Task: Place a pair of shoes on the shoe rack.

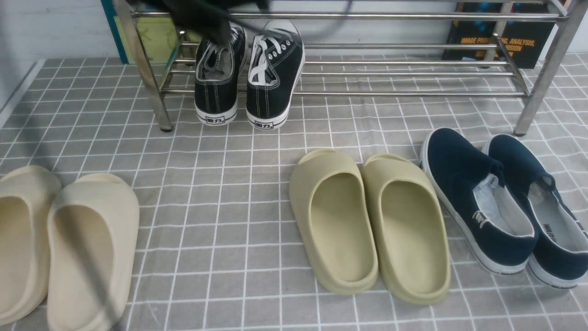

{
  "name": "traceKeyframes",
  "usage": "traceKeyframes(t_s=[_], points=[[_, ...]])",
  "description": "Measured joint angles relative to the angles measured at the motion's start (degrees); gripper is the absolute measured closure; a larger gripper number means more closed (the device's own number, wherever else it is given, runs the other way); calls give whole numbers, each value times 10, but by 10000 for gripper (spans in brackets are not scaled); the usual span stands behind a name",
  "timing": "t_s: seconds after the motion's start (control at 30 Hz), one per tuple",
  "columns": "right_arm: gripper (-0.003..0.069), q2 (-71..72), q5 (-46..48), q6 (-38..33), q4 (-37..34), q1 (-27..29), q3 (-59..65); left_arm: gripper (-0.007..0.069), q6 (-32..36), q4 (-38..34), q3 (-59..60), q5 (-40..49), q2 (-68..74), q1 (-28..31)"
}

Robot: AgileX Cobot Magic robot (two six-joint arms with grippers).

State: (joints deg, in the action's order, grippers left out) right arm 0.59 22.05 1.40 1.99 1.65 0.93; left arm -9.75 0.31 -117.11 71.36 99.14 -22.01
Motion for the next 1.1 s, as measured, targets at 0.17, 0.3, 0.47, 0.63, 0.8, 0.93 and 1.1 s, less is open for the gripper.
traceKeyframes(t_s=[0.17,0.3,0.47,0.63,0.8,0.93,1.1], points=[[420,0,0,0,0,0,0,638,-10,2,94,3,-139,0],[420,0,0,0,0,0,0,638,-24,3,186,-9,-213,0],[420,0,0,0,0,0,0,638,-45,4,319,-46,-322,0],[420,0,0,0,0,0,0,638,-76,4,442,-75,-439,0],[420,0,0,0,0,0,0,638,-93,2,504,-74,-523,0],[420,0,0,0,0,0,0,638,-98,2,527,-20,-588,0],[420,0,0,0,0,0,0,638,-98,3,527,4,-616,0]])
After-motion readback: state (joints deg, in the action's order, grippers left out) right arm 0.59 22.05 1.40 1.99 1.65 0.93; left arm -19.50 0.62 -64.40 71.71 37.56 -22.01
